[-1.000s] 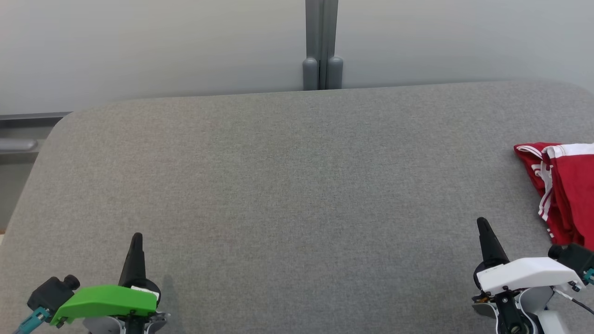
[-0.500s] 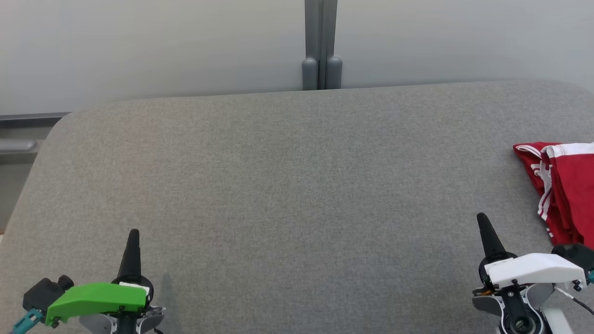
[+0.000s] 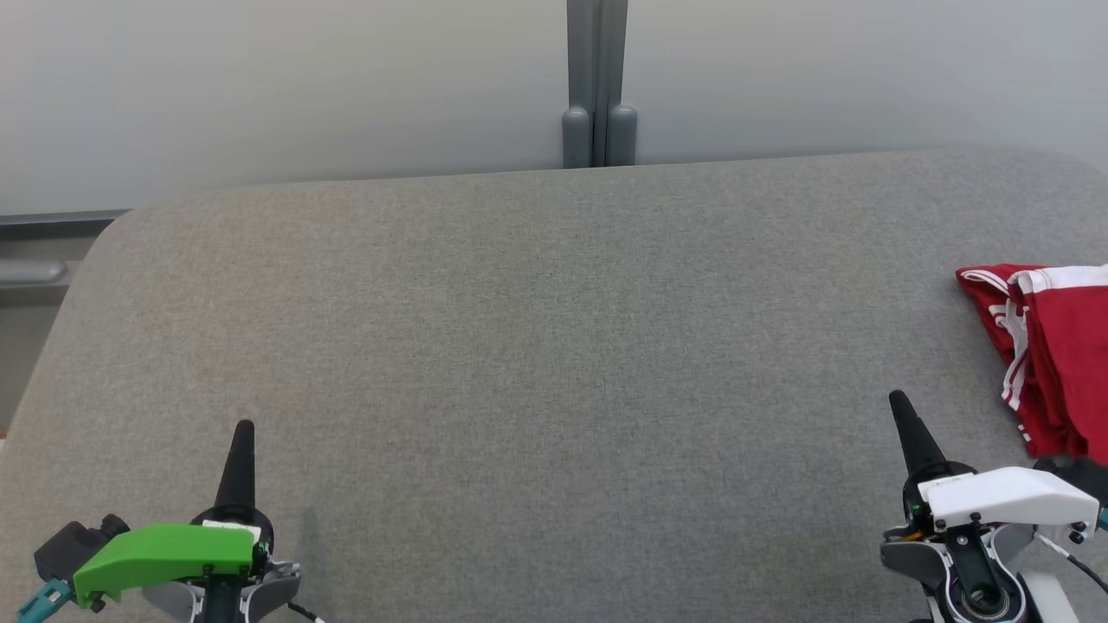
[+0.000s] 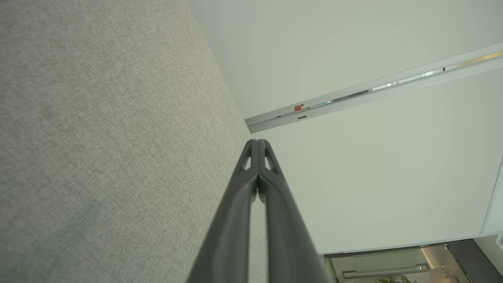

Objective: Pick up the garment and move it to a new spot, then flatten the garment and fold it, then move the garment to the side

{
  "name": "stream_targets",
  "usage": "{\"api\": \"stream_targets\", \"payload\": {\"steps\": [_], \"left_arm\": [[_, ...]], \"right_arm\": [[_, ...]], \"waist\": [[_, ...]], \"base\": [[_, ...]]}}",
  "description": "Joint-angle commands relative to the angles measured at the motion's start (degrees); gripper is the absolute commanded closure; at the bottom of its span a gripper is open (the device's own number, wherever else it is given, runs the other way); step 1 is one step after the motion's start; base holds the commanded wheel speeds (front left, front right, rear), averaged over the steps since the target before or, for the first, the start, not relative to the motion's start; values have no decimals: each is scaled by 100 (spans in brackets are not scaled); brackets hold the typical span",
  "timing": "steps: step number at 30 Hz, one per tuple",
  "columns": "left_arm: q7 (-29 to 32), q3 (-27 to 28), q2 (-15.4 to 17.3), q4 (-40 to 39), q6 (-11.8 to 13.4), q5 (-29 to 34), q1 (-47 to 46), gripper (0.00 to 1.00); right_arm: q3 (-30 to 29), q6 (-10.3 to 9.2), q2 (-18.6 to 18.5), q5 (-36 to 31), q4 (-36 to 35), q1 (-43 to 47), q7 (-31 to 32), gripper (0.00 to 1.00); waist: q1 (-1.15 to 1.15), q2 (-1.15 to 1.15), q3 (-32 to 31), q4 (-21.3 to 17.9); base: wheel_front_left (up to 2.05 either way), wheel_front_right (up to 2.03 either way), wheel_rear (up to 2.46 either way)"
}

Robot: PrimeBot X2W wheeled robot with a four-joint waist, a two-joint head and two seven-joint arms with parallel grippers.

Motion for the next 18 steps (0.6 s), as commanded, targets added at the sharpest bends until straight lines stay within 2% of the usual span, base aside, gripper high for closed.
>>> {"api": "stream_targets", "payload": {"steps": [1, 18], "left_arm": [[35, 40, 10, -68, -12, -139, -143, 100], [258, 164, -21, -141, -14, -860, -157, 100]], "right_arm": [[-17, 2, -30, 157, -60, -112, 33, 100], [-51, 1, -36, 1049, -72, -163, 200, 100]], "waist": [[0, 0, 0, -1], [0, 0, 3, -15]], "base": [[0, 0, 0], [0, 0, 0]]}}
